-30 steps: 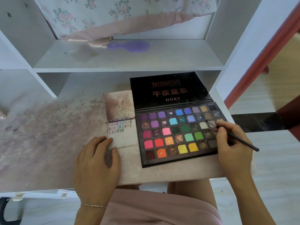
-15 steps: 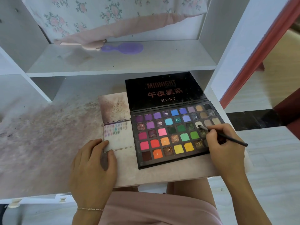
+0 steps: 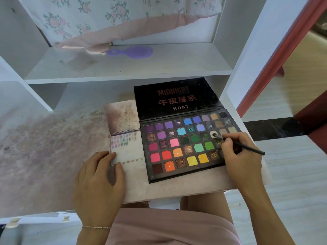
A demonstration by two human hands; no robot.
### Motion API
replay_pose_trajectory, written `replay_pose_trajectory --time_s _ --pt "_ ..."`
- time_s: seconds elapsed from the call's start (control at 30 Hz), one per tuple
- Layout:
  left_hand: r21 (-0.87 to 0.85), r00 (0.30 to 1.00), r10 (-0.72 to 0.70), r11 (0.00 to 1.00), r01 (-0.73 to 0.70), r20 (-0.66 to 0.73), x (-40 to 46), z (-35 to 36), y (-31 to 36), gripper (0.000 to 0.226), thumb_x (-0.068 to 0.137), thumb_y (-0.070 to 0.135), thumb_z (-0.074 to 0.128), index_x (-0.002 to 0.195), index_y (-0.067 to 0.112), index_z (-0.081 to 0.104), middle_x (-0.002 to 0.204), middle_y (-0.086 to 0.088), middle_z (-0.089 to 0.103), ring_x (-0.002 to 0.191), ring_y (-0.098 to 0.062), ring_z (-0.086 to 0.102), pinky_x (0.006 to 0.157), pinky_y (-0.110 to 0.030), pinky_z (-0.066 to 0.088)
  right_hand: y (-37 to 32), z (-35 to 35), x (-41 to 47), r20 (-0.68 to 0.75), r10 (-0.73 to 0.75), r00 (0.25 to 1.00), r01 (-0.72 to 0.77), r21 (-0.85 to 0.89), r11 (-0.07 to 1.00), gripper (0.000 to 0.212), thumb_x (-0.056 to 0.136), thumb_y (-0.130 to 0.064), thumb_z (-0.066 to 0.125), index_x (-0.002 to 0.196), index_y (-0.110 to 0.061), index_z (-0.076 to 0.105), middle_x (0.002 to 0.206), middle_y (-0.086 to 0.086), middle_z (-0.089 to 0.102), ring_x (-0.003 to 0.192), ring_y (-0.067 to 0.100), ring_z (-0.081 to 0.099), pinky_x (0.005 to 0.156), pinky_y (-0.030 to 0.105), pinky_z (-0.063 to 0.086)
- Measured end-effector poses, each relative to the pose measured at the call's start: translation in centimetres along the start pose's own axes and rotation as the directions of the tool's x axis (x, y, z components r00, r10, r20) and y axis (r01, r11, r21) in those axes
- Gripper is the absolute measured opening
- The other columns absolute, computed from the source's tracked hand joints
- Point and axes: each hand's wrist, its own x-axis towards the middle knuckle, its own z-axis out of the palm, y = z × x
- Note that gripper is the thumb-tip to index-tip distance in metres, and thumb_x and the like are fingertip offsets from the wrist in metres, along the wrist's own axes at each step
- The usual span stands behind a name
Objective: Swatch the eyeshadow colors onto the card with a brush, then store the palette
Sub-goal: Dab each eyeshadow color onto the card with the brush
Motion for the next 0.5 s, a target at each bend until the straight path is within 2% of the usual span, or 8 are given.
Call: replay_pose_trajectory --time_s 0.17,0.23,0.3,0.4,0.5 --pt "-0.008 1.000 -0.012 1.000 0.012 0.006 0.0 -0.1 0.2 0.043 0.080 0.036 0.039 0.100 0.010 0.068 0.109 -0.008 0.064 0.101 -0.031 0.059 0.086 -0.048 0.049 -0.2 -0.1 -0.1 0.015 -0.027 1.000 0.026 0.038 0.999 0.016 0.086 -0.001 0.052 0.084 -0.017 0.057 0.076 -0.002 0.058 0.072 0.006 0.058 0.055 0.012 0.047" --pt "-0.005 1.000 -0.014 1.000 0.014 0.011 0.0 -0.1 0.2 0.044 0.080 0.036 0.039 0.101 0.010 0.068 0.109 -0.008 0.064 0.101 -0.031 0.059 0.086 -0.049 0.049 -0.6 0.0 -0.2 0.051 -0.057 0.997 0.054 0.060 0.997 0.021 0.086 0.001 0.052 0.084 -0.020 0.056 0.076 -0.008 0.058 0.073 -0.001 0.059 0.059 0.005 0.046" --pt "0.000 1.000 -0.009 1.000 0.009 0.010 0.0 -0.2 0.2 0.044 0.080 0.036 0.039 0.100 0.010 0.068 0.109 -0.008 0.065 0.099 -0.031 0.059 0.085 -0.048 0.049 -1.4 0.4 -0.4 0.085 -0.090 0.992 0.082 0.097 0.992 0.027 0.087 0.000 0.053 0.082 -0.027 0.054 0.077 -0.010 0.058 0.075 -0.007 0.058 0.059 0.004 0.046" --pt "0.009 1.000 0.008 1.000 -0.008 0.009 0.0 -0.2 0.1 0.043 0.081 0.035 0.040 0.100 0.009 0.068 0.107 -0.009 0.065 0.098 -0.032 0.060 0.083 -0.047 0.051 -2.8 1.7 -1.1 0.146 -0.135 0.980 0.110 0.165 0.980 0.019 0.082 -0.014 0.049 0.080 -0.033 0.051 0.076 -0.013 0.058 0.073 -0.004 0.058 0.057 0.007 0.047" --pt "0.014 1.000 0.017 1.000 -0.018 0.011 0.0 -0.2 0.0 0.041 0.081 0.034 0.041 0.100 0.009 0.068 0.107 -0.009 0.065 0.097 -0.031 0.061 0.083 -0.047 0.051 -4.3 3.6 -1.9 0.180 -0.182 0.967 0.139 0.229 0.964 0.015 0.080 -0.014 0.050 0.080 -0.029 0.053 0.073 -0.010 0.058 0.070 0.002 0.057 0.057 0.006 0.043"
